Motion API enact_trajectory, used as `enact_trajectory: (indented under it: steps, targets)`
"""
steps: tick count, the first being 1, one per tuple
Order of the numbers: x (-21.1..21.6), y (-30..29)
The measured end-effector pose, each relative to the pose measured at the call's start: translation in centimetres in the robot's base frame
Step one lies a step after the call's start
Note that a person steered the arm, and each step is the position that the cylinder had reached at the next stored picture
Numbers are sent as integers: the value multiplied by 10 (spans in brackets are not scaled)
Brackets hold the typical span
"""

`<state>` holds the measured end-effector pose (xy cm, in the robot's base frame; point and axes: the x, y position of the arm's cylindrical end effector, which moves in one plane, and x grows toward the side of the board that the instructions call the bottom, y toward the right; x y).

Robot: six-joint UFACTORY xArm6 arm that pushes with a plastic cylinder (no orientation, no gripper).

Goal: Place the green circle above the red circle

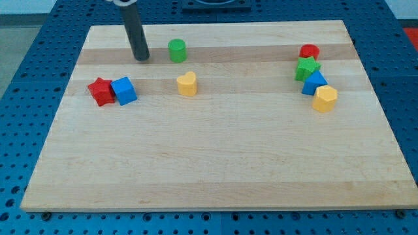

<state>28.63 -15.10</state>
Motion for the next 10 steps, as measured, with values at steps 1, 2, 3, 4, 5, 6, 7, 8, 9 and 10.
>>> enact_trajectory:
  steps: [1,2,3,4,5,6,7,8,9,10]
  targets:
    - [-9,91]
    - [-9,188]
    - [-9,181]
    - [8,144]
    - [37,144]
    - [40,171]
    - [3,230]
    - [-24,283]
    - [-24,269]
    - [-46,244]
